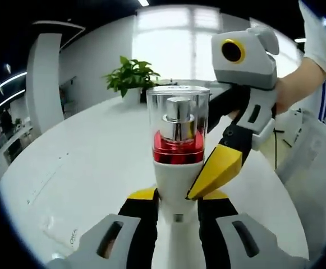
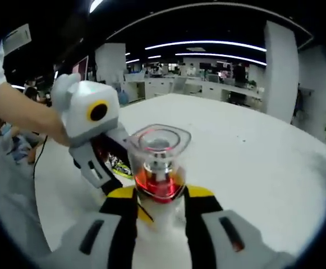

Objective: Arrange the skincare products in the storage area until every visible bottle or jar stands upright without overlapping.

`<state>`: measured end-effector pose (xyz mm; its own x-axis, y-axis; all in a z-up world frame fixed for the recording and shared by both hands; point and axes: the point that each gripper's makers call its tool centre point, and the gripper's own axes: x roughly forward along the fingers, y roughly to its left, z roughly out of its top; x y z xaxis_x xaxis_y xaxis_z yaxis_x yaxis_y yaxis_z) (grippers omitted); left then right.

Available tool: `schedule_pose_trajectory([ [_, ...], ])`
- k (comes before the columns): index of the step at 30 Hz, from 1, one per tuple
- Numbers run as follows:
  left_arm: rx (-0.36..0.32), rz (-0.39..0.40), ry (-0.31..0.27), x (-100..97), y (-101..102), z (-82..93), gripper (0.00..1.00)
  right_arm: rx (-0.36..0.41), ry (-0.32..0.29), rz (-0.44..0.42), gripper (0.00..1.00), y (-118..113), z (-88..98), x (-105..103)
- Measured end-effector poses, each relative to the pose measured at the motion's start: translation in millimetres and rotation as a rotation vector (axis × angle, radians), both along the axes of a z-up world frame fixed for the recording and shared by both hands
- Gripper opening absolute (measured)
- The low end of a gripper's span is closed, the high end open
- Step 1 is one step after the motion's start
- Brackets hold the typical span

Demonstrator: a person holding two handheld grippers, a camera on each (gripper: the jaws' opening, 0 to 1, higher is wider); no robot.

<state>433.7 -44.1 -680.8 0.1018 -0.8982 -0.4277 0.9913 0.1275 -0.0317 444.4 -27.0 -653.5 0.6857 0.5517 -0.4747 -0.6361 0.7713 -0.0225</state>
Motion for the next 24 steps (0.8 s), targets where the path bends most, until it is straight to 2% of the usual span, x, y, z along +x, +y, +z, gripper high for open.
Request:
schedule_pose_trajectory([
  [6, 0.025, -0.003, -0.006, 1.0, 1.4, -3.9, 0.24, -0.018, 0.0, -0.065, 0.32, -1.5, -1.0, 2.7],
  [18, 0.061, 0.017, 0.007, -0.9, 6.9, -7.1, 0.24, -0.069, 0.003, -0.094, 0.32, -4.7, -5.2, 1.4],
  [21, 0.069, 0.028, 0.019, -1.9, 11.8, -7.4, 0.25, -0.059, -0.001, -0.101, 0.38, -8.1, -3.8, -2.3],
  [24, 0.074, 0.045, 0.024, -3.1, 17.6, -5.9, 0.3, -0.05, 0.023, -0.11, 0.41, -10.7, -5.9, -6.2],
])
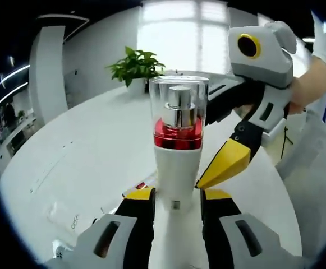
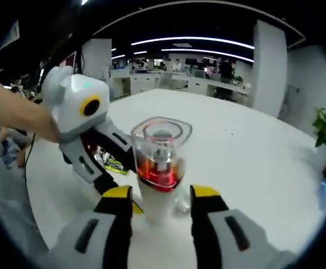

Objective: Arrange the skincare products in the storage area until every visible bottle or jar stands upright without overlapping.

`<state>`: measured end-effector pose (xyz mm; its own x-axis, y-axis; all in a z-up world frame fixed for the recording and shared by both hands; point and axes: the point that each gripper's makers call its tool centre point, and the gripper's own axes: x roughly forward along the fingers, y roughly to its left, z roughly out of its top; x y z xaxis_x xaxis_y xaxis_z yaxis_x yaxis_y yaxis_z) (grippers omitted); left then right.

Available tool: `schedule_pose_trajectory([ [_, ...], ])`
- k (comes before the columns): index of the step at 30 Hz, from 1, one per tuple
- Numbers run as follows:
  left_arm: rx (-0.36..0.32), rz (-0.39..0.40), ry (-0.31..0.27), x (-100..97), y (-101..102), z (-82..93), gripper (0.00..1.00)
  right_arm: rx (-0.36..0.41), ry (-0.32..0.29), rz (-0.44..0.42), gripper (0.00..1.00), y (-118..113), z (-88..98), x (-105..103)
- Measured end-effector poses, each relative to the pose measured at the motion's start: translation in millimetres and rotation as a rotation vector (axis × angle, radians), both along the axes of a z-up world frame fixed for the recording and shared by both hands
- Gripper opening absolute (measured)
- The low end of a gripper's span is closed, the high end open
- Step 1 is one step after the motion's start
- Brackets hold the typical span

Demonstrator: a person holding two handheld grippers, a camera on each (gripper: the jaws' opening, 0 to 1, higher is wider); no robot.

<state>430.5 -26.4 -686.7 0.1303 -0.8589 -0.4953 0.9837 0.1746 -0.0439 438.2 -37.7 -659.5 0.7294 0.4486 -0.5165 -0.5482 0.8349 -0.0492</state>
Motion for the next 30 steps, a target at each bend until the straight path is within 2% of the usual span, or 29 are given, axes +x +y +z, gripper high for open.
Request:
schedule_pose_trajectory([
  [4, 0.009, 0.01, -0.001, -3.3, 6.1, 2.1, 0.34, 0.01, 0.006, -0.002, 0.45, -2.1, -0.6, -6.5],
  [8, 0.019, 0.03, -0.002, -5.0, 11.7, 6.3, 0.44, 0.005, 0.038, 0.01, 0.51, -0.9, -4.1, -13.3],
  [12, 0.029, 0.053, -0.004, -6.0, 19.2, 9.5, 0.51, 0.008, 0.043, 0.022, 0.54, 0.5, -1.9, -20.2],
  [14, 0.031, 0.065, -0.004, -7.4, 23.2, 11.8, 0.53, 0.011, 0.026, 0.032, 0.55, 1.5, 1.5, -22.1],
  [15, 0.031, 0.071, -0.003, -8.1, 24.9, 12.8, 0.55, 0.027, -0.039, 0.064, 0.57, 6.2, 11.5, -21.3],
  [18, 0.021, 0.11, 0.011, -11.6, 31.5, 15.7, 0.58, 0.068, -0.025, 0.084, 0.62, 10.7, 15.4, -29.2],
  [21, 0.009, 0.151, 0.031, -17.9, 39.2, 16.3, 0.62, 0.063, -0.013, 0.1, 0.67, 12.6, 13.6, -35.9],
  [27, 0.024, 0.212, 0.06, -30.9, 56.3, 14.6, 0.69, 0.098, -0.025, 0.109, 0.71, 14.0, 17.0, -47.7],
  [30, 0.007, 0.253, 0.078, -37.1, 64.8, 16.7, 0.72, 0.12, -0.03, 0.116, 0.75, 15.5, 19.7, -54.1],
])
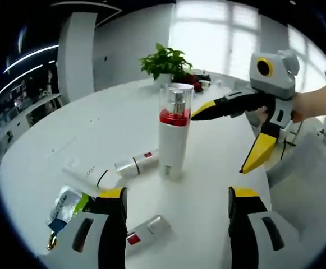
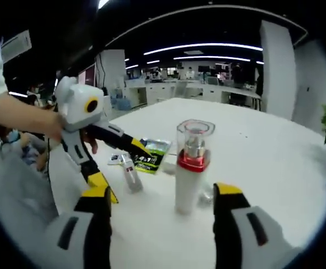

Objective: Arrange the skincare products in the storage area until every visible bottle or jar stands upright without overlapping.

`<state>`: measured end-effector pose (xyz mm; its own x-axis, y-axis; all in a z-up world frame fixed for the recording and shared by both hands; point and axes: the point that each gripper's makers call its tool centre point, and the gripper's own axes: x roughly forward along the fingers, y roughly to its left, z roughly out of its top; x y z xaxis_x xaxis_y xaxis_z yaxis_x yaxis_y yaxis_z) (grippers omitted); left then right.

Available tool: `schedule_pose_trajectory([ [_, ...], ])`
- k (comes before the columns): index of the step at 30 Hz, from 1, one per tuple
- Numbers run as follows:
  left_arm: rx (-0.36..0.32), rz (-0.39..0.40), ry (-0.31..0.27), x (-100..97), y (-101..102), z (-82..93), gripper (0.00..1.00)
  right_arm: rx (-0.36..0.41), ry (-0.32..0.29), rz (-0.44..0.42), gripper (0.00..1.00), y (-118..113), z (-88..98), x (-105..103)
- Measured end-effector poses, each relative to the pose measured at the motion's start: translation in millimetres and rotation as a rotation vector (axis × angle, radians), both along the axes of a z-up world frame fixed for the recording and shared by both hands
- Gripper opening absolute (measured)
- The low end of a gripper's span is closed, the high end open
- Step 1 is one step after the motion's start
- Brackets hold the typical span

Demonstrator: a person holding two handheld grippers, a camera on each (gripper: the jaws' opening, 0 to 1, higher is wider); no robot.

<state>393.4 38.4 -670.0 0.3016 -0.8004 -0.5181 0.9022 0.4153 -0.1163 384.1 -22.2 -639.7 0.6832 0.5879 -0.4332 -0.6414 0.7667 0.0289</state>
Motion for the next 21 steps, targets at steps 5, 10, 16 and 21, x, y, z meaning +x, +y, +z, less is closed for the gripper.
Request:
schedule_pose_trajectory([
  [5, -0.016, 0.06, 0.027, -11.8, 14.8, 2.2, 0.77, 0.014, 0.005, 0.005, 0.76, -0.6, 1.2, -10.3],
  [10, -0.026, 0.142, 0.055, -23.4, 32.6, 7.0, 0.8, 0.088, 0.01, 0.027, 0.83, 5.7, 8.3, -23.0],
  [16, -0.04, 0.198, 0.068, -45.8, 52.3, 11.5, 0.84, 0.101, 0.017, 0.052, 0.88, 9.2, 8.5, -37.2],
  [21, -0.04, 0.255, 0.087, -58.5, 71.5, 13.6, 0.86, 0.123, 0.023, 0.053, 0.95, 7.8, 11.2, -47.5],
])
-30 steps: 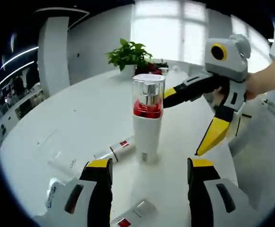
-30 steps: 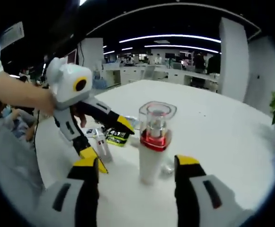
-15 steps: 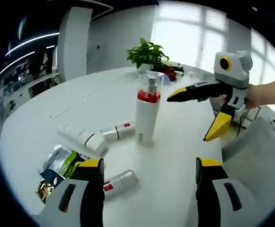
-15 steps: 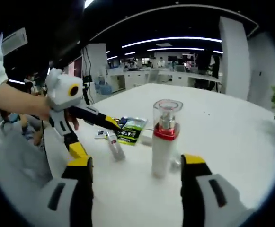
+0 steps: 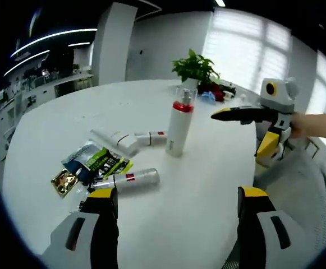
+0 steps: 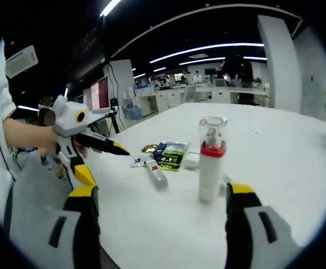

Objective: Arrange the skincare products in the storage area until every visible bottle or jar stands upright without overlapping.

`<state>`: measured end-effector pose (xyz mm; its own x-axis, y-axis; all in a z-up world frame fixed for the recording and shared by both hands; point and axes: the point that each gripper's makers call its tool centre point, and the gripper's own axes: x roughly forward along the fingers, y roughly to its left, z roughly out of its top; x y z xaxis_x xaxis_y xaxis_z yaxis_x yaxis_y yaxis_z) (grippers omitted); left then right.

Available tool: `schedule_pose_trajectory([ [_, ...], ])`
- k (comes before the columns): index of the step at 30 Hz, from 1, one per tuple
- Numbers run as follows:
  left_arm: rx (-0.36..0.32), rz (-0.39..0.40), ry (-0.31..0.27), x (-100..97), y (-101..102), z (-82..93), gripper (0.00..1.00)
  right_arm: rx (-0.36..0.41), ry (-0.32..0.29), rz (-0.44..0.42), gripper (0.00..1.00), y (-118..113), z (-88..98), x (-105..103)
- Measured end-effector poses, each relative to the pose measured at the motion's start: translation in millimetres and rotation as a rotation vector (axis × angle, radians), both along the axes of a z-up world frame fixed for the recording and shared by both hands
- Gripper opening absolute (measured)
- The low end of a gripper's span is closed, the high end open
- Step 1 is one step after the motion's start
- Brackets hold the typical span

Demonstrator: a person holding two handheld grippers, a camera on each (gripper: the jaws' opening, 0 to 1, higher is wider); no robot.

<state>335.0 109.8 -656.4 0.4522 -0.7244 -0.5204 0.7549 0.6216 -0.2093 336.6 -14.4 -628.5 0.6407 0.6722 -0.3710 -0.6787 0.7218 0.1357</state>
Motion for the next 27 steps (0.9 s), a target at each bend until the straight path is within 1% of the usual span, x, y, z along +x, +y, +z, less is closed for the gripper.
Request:
schedule_pose_trajectory([
  [3, -0.017, 0.055, 0.004, -5.1, 12.1, 4.4, 0.87, 0.0, 0.006, 0.0, 0.95, -1.7, -0.2, -6.5],
  [10, -0.032, 0.119, 0.025, -20.2, 32.6, 10.9, 0.93, 0.003, 0.019, -0.01, 0.97, -5.4, 0.5, -18.8],
  [11, -0.034, 0.126, 0.019, -22.7, 35.0, 12.9, 0.93, 0.007, 0.018, -0.006, 0.97, -5.0, 1.8, -21.0],
  [15, -0.04, 0.143, 0.029, -30.1, 41.2, 17.0, 0.94, 0.013, 0.012, 0.006, 0.97, -3.3, 7.3, -26.8],
  [23, -0.041, 0.188, 0.014, -42.4, 52.7, 26.8, 0.97, 0.009, 0.013, 0.011, 0.97, -9.0, 10.0, -32.0],
  [26, -0.038, 0.207, 0.031, -46.1, 57.9, 26.8, 0.97, 0.007, 0.014, 0.005, 0.97, -13.0, 10.8, -32.9],
  [27, -0.037, 0.211, 0.029, -46.8, 59.3, 27.3, 0.97, 0.009, 0.014, 0.004, 0.97, -14.0, 11.0, -32.9],
])
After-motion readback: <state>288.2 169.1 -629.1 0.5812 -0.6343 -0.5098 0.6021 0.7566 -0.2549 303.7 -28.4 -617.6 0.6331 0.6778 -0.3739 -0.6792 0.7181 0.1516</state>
